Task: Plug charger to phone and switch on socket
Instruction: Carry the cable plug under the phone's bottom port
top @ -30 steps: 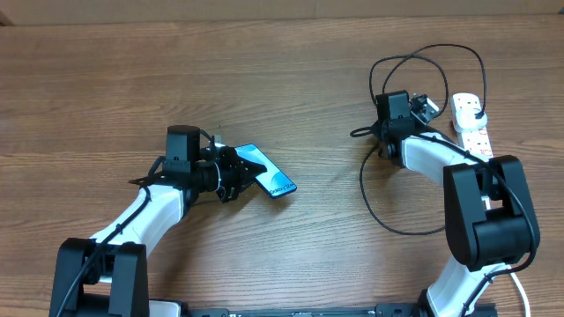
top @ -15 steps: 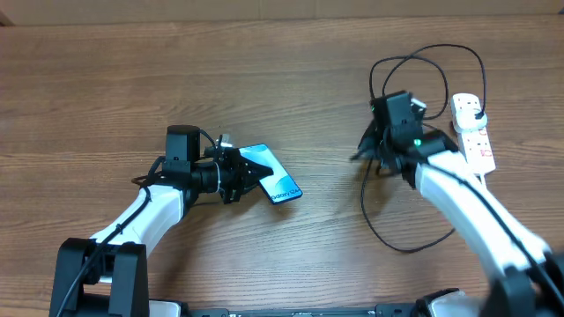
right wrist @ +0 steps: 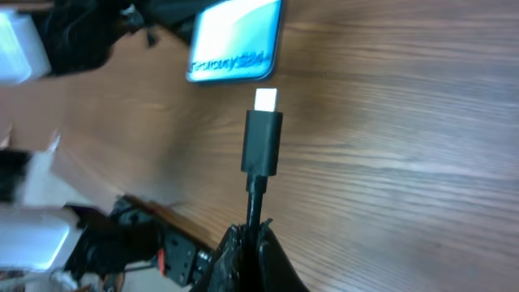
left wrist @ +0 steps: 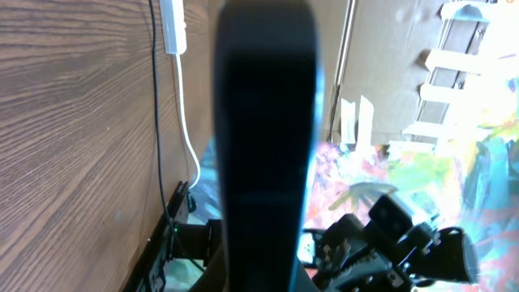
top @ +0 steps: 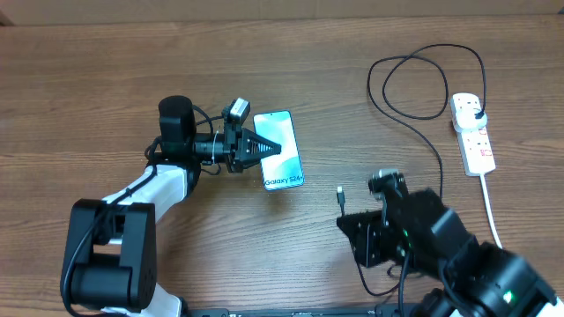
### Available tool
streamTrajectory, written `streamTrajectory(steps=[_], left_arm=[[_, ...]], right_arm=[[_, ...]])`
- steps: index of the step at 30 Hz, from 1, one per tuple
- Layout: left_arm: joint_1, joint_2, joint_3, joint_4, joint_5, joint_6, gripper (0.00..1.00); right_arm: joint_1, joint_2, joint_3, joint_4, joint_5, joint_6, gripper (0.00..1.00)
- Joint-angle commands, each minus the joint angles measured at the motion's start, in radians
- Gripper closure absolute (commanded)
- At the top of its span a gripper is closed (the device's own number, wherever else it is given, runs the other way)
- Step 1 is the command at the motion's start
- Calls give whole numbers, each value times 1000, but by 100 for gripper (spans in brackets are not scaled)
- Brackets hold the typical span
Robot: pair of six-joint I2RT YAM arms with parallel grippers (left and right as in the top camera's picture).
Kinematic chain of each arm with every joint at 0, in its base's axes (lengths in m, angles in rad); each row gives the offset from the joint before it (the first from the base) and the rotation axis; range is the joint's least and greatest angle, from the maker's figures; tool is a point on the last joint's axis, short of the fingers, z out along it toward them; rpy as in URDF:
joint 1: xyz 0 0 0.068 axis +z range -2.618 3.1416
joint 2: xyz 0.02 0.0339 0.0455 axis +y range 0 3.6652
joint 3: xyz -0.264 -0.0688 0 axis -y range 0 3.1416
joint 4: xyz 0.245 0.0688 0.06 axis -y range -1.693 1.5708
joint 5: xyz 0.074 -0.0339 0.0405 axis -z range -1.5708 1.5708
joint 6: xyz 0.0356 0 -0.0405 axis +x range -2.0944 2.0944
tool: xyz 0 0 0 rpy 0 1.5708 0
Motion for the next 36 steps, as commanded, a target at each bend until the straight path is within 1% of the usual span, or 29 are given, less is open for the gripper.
streamTrajectory(steps=[1,4,7,9,13,15,23,29,36], left_arm=[[-29,17,54,28,74,-51,96],[-41,17,54,40,43,-76,96],[-40,17,54,40,-25,-74,96],[-41,17,54,40,-73,-63,96],[-41,17,54,40,-77,-33,96],[-41,17,54,39,-74,2,96],[-40,17,54,39,-9,109,96],[-39,17,54,39,3,119,96],[-39,17,54,35,3,119,96]], right_arm=[[60,-19,-163,158,-12,110,96],[113,16,-217,315,-25,124,96],[132,58,-217,352,-10,123,96],[132,129,-217,359,18,124,96],[132,247,-217,424,-14,146,96],[132,262,-217,459,-19,146,96],[132,260,-217,482,-6,145,96],[132,258,-217,482,-3,145,96],[132,258,-217,483,64,146,96]])
